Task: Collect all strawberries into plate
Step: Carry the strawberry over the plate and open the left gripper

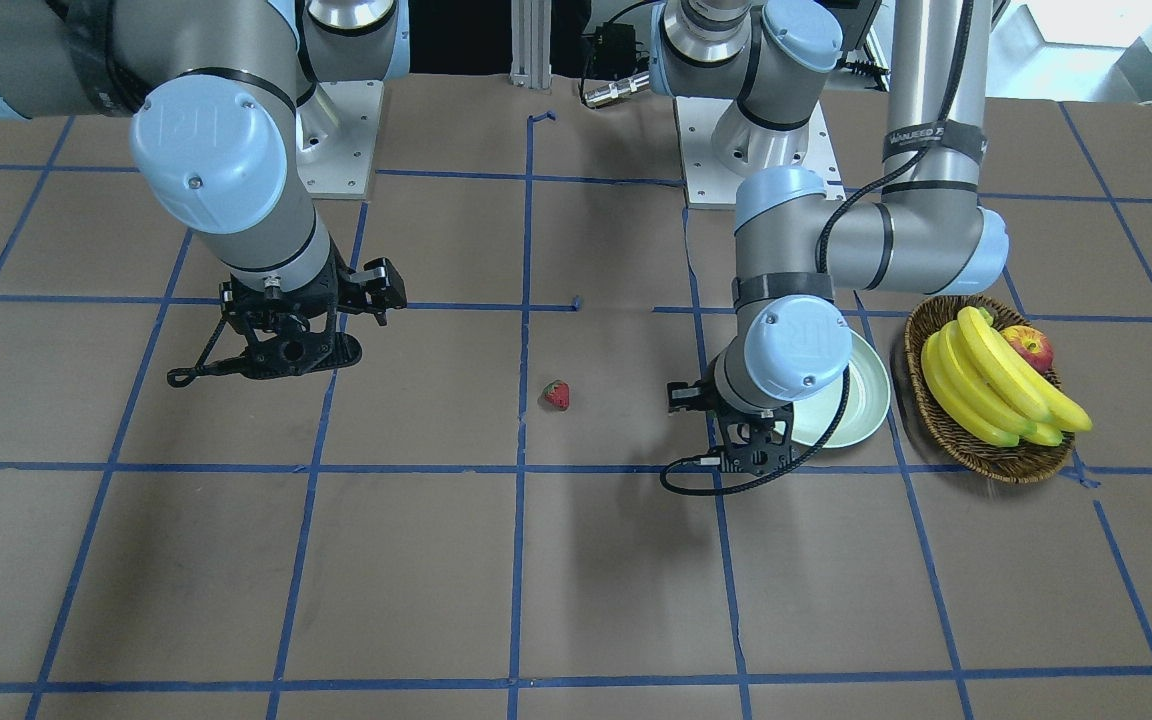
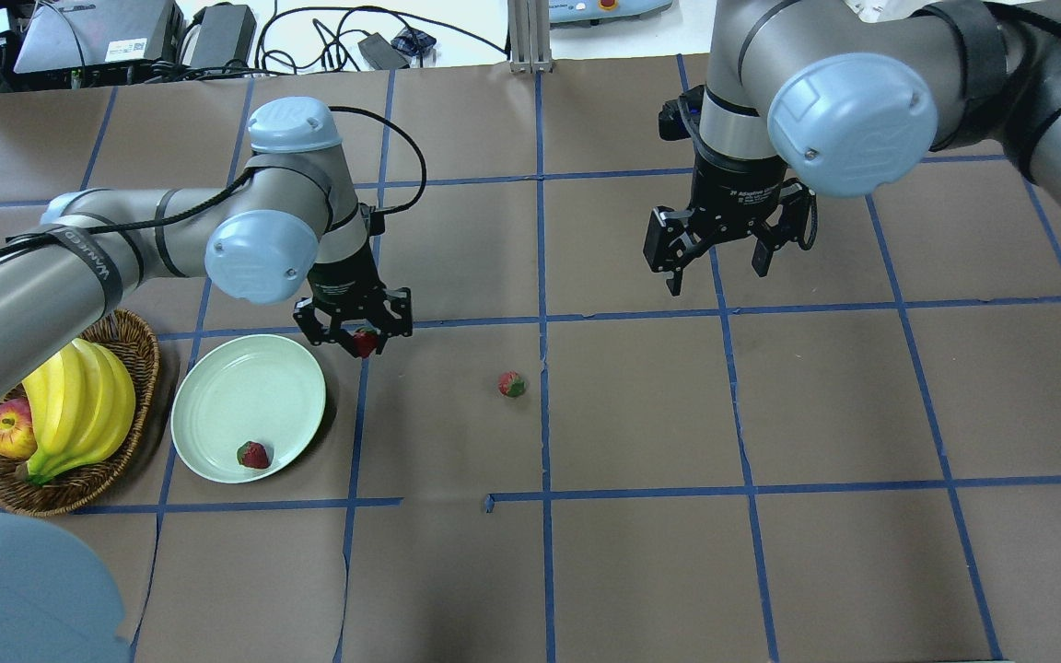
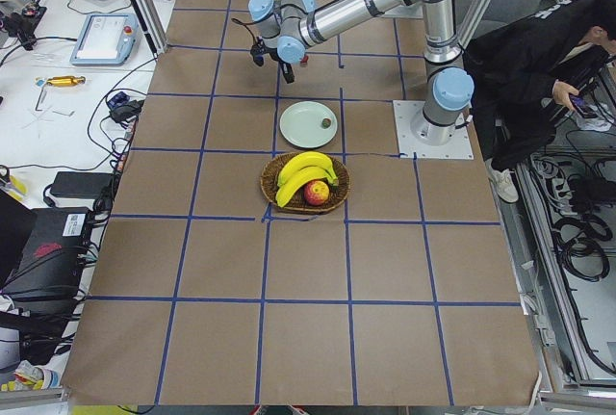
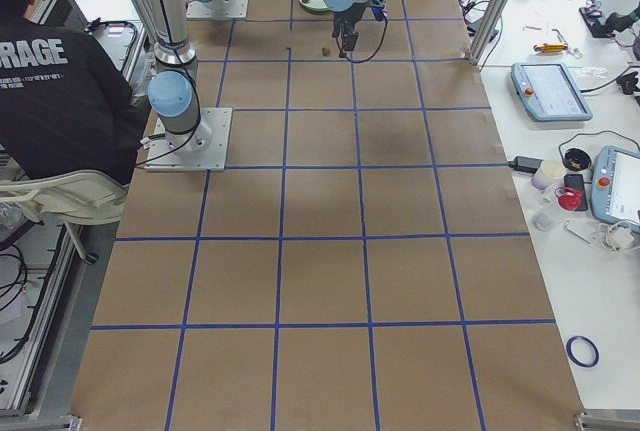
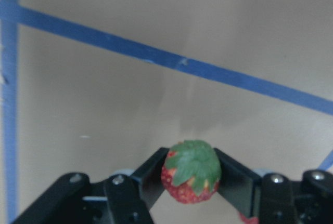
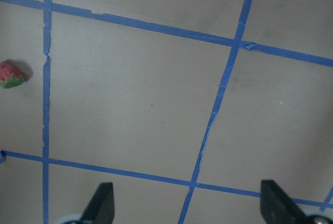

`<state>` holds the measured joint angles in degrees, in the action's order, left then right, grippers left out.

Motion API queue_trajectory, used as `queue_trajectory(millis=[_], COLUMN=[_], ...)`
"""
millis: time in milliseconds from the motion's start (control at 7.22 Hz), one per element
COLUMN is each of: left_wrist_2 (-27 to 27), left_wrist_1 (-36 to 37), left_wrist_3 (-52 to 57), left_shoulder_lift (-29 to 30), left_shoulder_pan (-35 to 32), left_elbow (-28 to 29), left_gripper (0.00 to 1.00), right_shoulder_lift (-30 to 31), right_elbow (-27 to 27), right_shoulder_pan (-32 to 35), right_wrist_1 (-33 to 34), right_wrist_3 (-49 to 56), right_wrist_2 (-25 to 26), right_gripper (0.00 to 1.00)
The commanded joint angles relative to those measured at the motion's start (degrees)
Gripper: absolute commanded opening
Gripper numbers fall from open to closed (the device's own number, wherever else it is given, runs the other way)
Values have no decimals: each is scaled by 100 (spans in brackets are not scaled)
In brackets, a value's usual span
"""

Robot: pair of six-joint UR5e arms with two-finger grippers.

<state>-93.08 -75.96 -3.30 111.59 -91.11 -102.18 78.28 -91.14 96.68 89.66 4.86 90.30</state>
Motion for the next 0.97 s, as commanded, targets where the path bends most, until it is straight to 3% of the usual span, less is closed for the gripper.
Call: queue_trajectory(millis=[0, 415, 554, 692, 831], left_wrist_2=[-829, -1308, -1274, -1283, -1283], left_wrist_1=[-584, -490, -490, -490, -490], left_wrist_3=[1282, 1684, 1683, 1701, 1701], left_shoulder_lift=[-85, 117, 161, 187, 188], left_shoulder_pan=[486, 849, 849, 849, 849], left_elbow=[-83, -408, -434, -435, -417], left_gripper=[0, 0, 70, 88, 96], right_shoulder_lift=[-23, -23, -23, -23, -23], right_elbow=[0, 0, 0, 0, 0], right_shoulder_pan=[0, 0, 0, 0, 0], right_wrist_1=[7, 7, 7, 7, 7], right_wrist_3=[-3, -12, -3, -3, -3], right_wrist_2=[-3, -12, -3, -3, -3], right_gripper=[100, 100, 100, 100, 100])
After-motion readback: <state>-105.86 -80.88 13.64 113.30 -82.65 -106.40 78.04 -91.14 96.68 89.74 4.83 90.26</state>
